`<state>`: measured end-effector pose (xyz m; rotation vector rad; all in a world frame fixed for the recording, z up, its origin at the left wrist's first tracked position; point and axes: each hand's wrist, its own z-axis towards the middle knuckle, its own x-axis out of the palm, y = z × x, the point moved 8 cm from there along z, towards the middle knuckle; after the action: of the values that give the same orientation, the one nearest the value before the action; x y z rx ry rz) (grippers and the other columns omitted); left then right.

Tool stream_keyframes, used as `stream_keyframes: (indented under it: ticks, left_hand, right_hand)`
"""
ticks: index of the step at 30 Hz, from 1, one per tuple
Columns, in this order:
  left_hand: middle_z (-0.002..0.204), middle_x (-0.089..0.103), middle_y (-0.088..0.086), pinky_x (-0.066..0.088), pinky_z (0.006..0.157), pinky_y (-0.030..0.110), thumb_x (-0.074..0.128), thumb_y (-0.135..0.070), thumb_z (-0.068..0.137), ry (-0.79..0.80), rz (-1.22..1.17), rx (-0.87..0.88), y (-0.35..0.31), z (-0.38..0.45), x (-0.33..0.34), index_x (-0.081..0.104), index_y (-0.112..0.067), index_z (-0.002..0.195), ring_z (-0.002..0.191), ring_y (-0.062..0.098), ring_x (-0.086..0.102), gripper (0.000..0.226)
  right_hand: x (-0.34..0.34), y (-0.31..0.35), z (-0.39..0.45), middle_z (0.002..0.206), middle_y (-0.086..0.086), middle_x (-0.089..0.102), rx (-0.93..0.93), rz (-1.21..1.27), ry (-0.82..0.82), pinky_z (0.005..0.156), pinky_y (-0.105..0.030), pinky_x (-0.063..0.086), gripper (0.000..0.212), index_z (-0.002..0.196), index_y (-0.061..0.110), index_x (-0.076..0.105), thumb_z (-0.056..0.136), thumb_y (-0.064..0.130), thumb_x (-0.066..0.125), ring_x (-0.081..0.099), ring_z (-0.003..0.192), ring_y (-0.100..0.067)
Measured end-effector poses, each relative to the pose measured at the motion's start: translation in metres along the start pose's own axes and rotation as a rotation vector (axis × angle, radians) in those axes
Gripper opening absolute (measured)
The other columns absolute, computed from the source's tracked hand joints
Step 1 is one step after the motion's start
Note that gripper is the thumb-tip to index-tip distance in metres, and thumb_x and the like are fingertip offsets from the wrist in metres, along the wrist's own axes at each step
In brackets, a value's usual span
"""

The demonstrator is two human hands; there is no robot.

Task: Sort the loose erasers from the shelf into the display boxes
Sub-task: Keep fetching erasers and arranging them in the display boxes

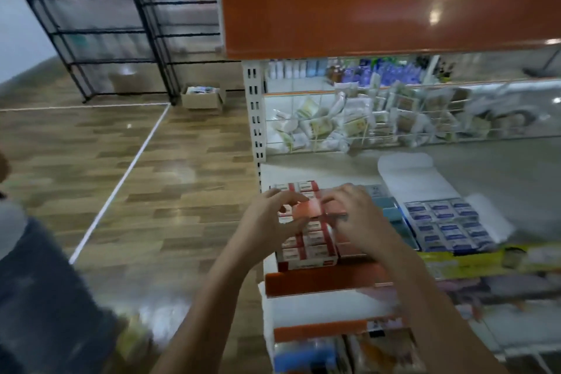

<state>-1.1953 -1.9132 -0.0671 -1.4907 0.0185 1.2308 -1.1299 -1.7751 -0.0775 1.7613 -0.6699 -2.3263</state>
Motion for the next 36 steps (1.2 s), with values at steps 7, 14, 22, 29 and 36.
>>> stream_keyframes:
  ticks: [7,14,22,29,36]
  left_hand:
    - [0.107,0.065,-0.011,0.05,0.083,0.029,0.062,-0.037,0.087,0.14,0.114,0.084,-0.037,0.04,0.052,0.063,-0.028,0.116,0.095,0.006,0.056,0.03]
    - [0.117,0.062,-0.006,0.041,0.092,0.032,0.06,-0.037,0.088,0.153,0.418,0.093,-0.047,0.06,0.086,0.059,-0.031,0.122,0.109,0.016,0.048,0.035]
    - [0.121,0.058,-0.006,0.033,0.099,0.036,0.056,-0.048,0.088,0.154,0.543,0.016,-0.043,0.064,0.1,0.056,-0.031,0.123,0.116,0.018,0.045,0.038]
    - [0.12,0.059,-0.007,0.031,0.1,0.034,0.056,-0.045,0.089,0.107,0.592,0.006,-0.049,0.06,0.101,0.056,-0.033,0.121,0.116,0.017,0.045,0.034]
    - [0.125,0.056,-0.006,0.03,0.1,0.034,0.052,-0.046,0.091,0.112,0.651,-0.034,-0.045,0.055,0.102,0.057,-0.037,0.125,0.117,0.017,0.042,0.036]
  right_hand:
    - [-0.055,-0.079,-0.035,0.108,0.003,0.05,0.258,-0.042,-0.169,0.08,-0.019,0.03,0.025,0.111,0.017,0.059,0.087,0.02,0.062,0.044,0.109,-0.014]
    - [-0.053,-0.123,-0.049,0.114,-0.001,0.053,0.417,-0.021,-0.173,0.081,-0.023,0.039,0.032,0.118,0.015,0.053,0.089,0.027,0.06,0.048,0.106,-0.016]
    - [-0.05,-0.128,-0.043,0.102,0.0,0.061,0.39,-0.029,-0.097,0.07,-0.024,0.037,0.017,0.106,0.018,0.056,0.091,0.025,0.055,0.048,0.086,-0.013]
    - [-0.05,-0.129,-0.041,0.101,0.001,0.06,0.363,0.016,-0.048,0.067,-0.024,0.036,0.016,0.105,0.018,0.054,0.09,0.024,0.055,0.05,0.083,-0.012]
    - [-0.05,-0.131,-0.04,0.099,0.001,0.06,0.323,0.039,-0.034,0.067,-0.025,0.038,0.011,0.1,0.018,0.053,0.091,0.025,0.054,0.051,0.082,-0.012]
